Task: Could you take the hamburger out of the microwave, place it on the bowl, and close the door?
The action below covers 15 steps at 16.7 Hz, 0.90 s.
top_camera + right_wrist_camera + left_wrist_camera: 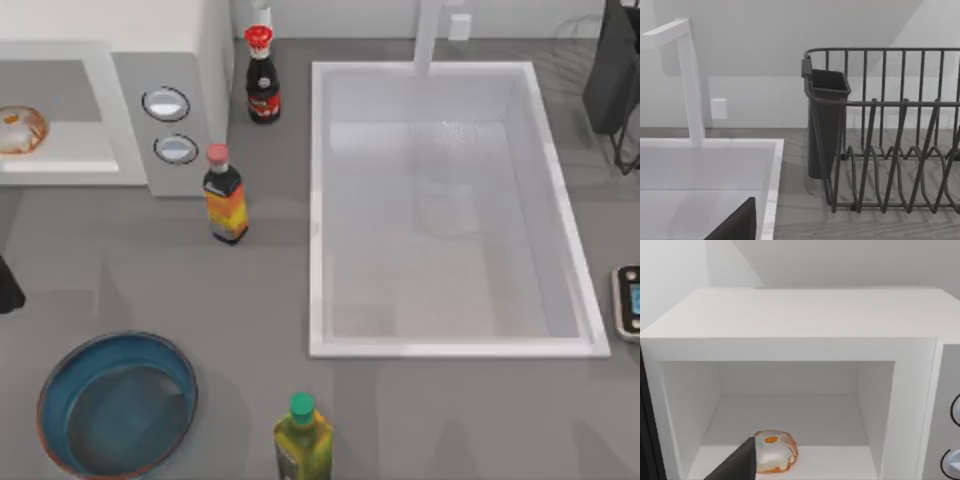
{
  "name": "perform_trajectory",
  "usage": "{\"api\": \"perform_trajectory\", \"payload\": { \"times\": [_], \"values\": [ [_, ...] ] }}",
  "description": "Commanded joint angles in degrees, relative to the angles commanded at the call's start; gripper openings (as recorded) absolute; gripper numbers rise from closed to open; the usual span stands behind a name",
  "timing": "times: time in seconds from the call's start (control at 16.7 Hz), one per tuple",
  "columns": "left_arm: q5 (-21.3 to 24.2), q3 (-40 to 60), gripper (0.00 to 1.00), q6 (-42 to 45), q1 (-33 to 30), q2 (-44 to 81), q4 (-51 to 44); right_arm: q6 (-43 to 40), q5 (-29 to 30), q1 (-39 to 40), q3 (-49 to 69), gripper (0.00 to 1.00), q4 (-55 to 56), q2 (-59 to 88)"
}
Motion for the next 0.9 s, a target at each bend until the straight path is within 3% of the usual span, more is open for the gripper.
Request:
{"api": "perform_trajectory", "payload": {
  "times": [0.9],
  "values": [
    [7.5, 37.92, 1.0, 2.94, 6.29, 94.61, 40.96, 0.0, 0.0, 0.0, 0.0, 1.0, 0.0, 0.0]
  ]
}}
